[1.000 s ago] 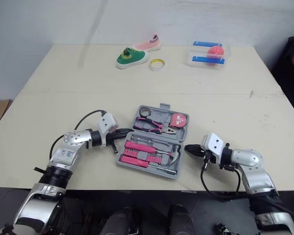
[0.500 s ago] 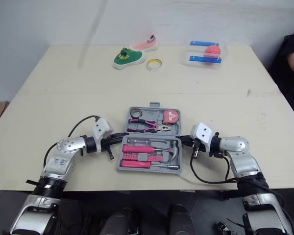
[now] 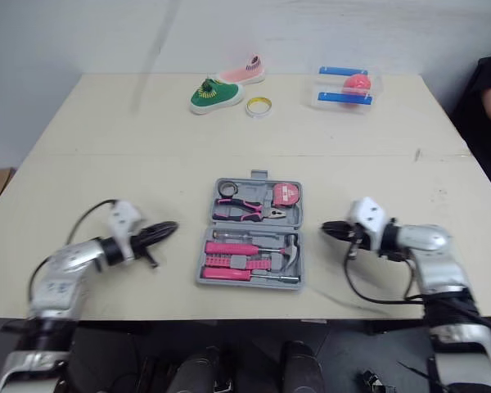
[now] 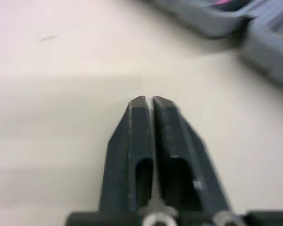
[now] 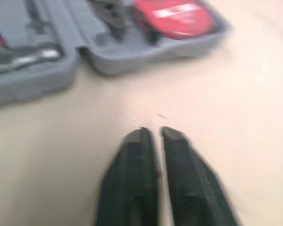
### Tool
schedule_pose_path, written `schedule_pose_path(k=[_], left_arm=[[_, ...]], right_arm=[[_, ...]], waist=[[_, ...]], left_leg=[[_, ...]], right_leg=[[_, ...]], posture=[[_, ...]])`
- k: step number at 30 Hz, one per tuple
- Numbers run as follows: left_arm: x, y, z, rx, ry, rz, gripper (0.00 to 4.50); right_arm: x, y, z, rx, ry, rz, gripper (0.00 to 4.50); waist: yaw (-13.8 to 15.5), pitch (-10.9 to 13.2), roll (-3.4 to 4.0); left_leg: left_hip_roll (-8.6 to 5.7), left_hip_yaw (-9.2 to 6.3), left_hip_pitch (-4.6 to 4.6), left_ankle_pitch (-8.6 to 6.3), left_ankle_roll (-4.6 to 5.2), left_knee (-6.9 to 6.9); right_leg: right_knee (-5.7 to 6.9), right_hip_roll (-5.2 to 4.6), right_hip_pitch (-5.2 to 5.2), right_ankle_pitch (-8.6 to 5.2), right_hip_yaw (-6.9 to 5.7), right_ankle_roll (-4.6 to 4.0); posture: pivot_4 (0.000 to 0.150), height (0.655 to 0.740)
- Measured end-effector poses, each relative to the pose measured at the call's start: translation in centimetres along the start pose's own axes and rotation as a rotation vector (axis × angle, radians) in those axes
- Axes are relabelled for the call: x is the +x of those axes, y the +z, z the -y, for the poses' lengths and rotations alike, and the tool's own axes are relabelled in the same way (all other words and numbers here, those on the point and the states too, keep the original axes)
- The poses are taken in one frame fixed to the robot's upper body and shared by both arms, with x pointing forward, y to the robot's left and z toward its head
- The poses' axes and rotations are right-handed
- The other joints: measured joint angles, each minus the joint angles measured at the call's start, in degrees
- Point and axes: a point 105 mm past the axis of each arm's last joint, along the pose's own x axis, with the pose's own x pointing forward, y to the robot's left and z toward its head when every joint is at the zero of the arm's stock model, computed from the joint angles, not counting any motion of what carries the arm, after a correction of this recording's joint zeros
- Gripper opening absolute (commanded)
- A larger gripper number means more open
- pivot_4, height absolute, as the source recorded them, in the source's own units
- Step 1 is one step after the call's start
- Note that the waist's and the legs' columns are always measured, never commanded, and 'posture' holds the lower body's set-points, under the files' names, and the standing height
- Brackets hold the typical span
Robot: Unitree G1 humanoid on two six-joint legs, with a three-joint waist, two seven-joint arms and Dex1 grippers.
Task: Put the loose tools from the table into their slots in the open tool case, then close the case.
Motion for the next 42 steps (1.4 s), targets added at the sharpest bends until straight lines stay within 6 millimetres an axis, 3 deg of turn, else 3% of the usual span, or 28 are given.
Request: schedule_pose_path(k=[1,5,6,10,15,21,27,34,39,42], left_arm=[[-1.6,0.6,-0.7,0.022,0.047,0.043,2.13],[-7.1,-1.1,-3.7,-0.005,0.248,0.006,3.93],[-8.1,-1.0,-4.3,-0.007,0.296,0.017,4.44],[-11.2,-0.8,-5.6,-0.015,0.429,0.047,4.48],[-10.9,0.2,-5.1,-0.030,0.419,0.073,4.48],[-6.0,4.3,-3.6,-0.051,0.269,0.108,4.48],[-0.7,8.8,-0.4,-0.061,0.049,0.042,4.48],[3.0,8.4,2.0,-0.182,-0.056,-0.181,4.48],[6.1,9.4,2.6,-0.263,-0.009,-0.221,4.48],[7.4,8.6,2.8,-0.292,0.028,-0.249,4.48]], right_arm=[[-1.5,-0.1,0.0,-0.015,-0.040,0.035,2.39],[-6.7,-2.6,0.3,0.047,-0.192,0.009,4.36],[-8.0,-2.8,0.5,0.068,-0.243,0.018,4.50],[-11.5,-3.8,0.4,0.113,-0.373,0.020,4.50],[-12.5,-3.7,0.6,0.152,-0.455,0.049,4.50],[-8.8,-0.2,0.9,0.264,-0.381,0.189,4.50],[-4.1,2.8,2.0,0.433,-0.306,0.030,4.50],[1.2,6.6,0.3,0.583,-0.109,-0.127,4.50],[4.4,7.5,-0.9,0.709,-0.075,-0.287,4.50],[5.4,7.8,-1.2,0.744,-0.077,-0.339,4.50]], waist=[[0.16,0.00,0.00],[0.16,0.00,0.00],[0.16,0.01,0.00],[0.11,0.01,0.00],[0.00,0.01,0.00],[0.10,0.01,0.01],[0.06,0.01,0.01],[0.16,0.03,-0.03],[0.50,0.05,-0.06],[0.87,0.04,-0.06]], left_leg=[[0.00,-0.04,0.02,-0.10,-0.04,0.01],[0.01,-0.02,0.03,-0.34,-0.33,-0.16],[0.01,-0.02,0.03,-0.35,-0.33,-0.17],[0.02,0.00,0.10,-0.37,-0.32,-0.18],[0.09,0.00,0.18,-0.43,-0.18,-0.28],[0.03,0.03,0.17,-0.07,-0.56,-0.55],[-0.01,0.05,0.09,0.00,-0.55,-0.58],[0.00,0.10,-0.15,0.30,-0.25,-0.64],[-0.09,0.09,-0.92,0.42,-0.08,-0.05],[-0.09,0.11,-0.93,0.42,-0.07,0.04]], right_leg=[[-0.13,-0.03,0.10,0.01,0.03,0.01],[-0.35,0.01,0.09,0.01,0.08,0.01],[-0.36,0.01,0.09,0.01,0.08,0.01],[-0.35,0.01,0.12,0.01,0.15,0.02],[-0.31,0.03,0.09,0.04,0.26,-0.01],[-0.27,0.03,-0.02,0.05,0.28,-0.03],[-0.27,0.07,-0.12,0.05,0.30,-0.04],[-0.02,0.22,-0.38,0.03,0.26,-0.07],[0.36,0.37,-0.97,0.06,0.22,0.00],[0.39,0.46,-0.97,0.08,0.10,0.03]], posture=[[0.150,0.7400],[0.150,0.7400],[0.150,0.7400],[0.150,0.7400],[0.150,0.7400],[0.150,0.7400],[0.150,0.7400],[0.150,0.7400],[0.150,0.7400],[0.150,0.7400]])
